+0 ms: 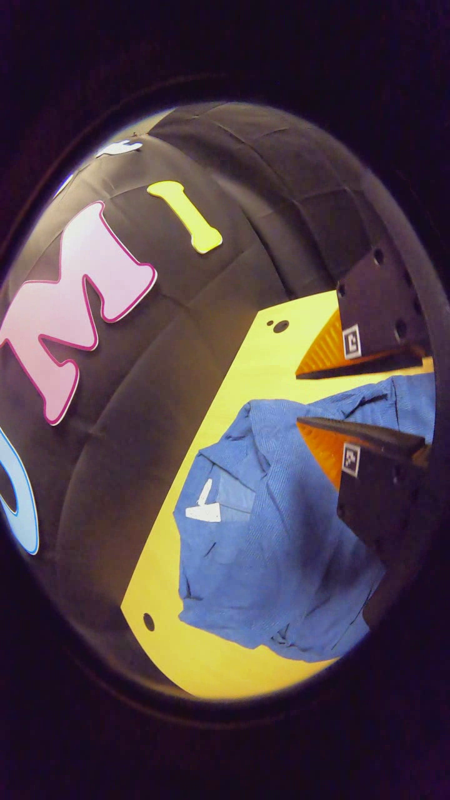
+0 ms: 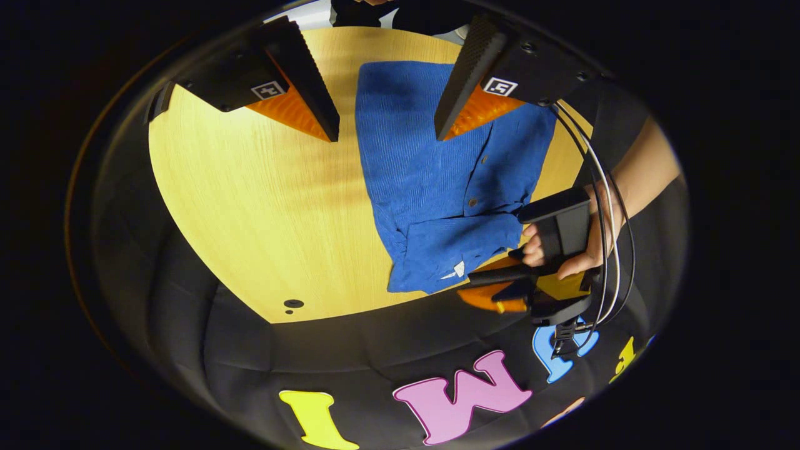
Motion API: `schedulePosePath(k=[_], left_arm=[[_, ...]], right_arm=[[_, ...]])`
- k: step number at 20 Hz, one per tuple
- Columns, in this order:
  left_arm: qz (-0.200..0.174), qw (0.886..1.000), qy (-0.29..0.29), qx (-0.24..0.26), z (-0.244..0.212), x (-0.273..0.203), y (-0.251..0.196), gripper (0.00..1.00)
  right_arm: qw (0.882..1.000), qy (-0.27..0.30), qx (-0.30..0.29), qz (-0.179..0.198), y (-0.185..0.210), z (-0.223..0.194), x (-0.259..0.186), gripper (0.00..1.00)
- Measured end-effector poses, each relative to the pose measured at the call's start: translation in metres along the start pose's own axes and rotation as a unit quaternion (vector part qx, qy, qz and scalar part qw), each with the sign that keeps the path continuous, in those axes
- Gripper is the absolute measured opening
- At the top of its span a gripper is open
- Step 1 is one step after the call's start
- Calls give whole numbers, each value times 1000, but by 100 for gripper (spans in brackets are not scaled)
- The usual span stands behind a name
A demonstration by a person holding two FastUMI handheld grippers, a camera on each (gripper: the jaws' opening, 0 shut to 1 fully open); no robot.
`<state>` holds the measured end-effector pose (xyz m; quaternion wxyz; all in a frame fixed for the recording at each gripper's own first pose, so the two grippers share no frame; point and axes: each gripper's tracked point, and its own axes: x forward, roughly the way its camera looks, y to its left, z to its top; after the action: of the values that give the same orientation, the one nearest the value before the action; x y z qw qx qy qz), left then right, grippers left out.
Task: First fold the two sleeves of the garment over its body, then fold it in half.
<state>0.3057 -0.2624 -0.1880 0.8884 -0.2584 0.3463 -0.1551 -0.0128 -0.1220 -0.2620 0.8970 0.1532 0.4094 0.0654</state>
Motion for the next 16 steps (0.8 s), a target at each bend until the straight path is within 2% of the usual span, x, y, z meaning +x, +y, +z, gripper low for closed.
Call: schedulePosePath(k=[1,2,3,6,7,8,10,12,14,16], left_arm=[[3,1000,-2,-3,0,-12,1,74],[14,1000,-8,-1,0,0,12,88],[26,1000,-16,1,0,-8,23,83],[48,998,-24,11,-15,-52,64,84],[51,998,-18,32,-27,-69,81,85],[75,995,-14,59,-40,-87,108,85],[138,985,-4,104,-65,-127,164,85],[178,975,14,130,-96,-170,201,85],[222,961,48,156,-133,-209,234,85],[245,951,84,167,-171,-239,257,82]], right_arm=[[1000,2,2,0,-1,1,2,98],[1000,3,5,1,-2,0,4,98],[1000,6,8,1,-1,-1,8,98],[1000,19,13,-1,1,-8,18,98],[999,29,17,-3,1,-12,20,98],[999,35,21,-4,3,-17,24,98],[999,40,27,-9,5,-22,30,98],[998,58,25,-18,4,-36,36,98],[996,77,21,-26,4,-47,40,98],[996,83,11,-34,0,-54,43,99]])
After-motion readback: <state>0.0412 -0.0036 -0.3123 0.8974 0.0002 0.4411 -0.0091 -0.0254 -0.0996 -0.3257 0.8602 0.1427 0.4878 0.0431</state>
